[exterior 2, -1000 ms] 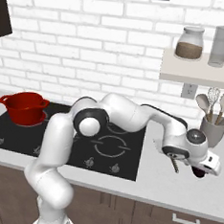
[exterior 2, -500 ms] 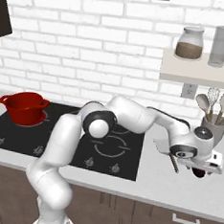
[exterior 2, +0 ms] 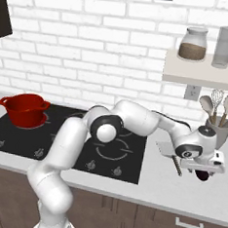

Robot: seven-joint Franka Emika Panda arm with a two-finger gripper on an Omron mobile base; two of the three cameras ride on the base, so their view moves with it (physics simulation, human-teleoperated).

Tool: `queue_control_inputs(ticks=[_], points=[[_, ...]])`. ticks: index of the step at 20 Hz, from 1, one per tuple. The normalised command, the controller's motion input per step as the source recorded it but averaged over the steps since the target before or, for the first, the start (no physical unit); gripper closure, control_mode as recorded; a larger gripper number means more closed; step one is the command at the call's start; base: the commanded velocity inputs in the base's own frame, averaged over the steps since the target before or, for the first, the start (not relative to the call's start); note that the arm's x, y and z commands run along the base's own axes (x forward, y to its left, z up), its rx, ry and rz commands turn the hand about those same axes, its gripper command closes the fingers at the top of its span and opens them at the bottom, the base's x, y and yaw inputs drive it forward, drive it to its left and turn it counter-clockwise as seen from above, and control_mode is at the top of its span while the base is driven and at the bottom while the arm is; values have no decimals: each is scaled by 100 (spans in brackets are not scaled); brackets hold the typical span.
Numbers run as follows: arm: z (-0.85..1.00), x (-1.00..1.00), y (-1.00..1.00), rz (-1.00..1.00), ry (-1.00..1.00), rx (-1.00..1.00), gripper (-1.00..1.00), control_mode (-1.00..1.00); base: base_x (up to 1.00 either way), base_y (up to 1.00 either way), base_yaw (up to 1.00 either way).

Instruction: Put the lemon and eggplant in the pot. Retrieve the spatula and lightly stir the vegetables in the pot.

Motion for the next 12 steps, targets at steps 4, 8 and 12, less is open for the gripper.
queue_control_inputs(ticks=[4,8,12], points=[[-18,3,0,12,10,0,-100,-100,0,0,0],[-30,0,2,10,16,0,-100,-100,0,0,0],[-16,0,9,8,9,0,100,-100,0,0,0]])
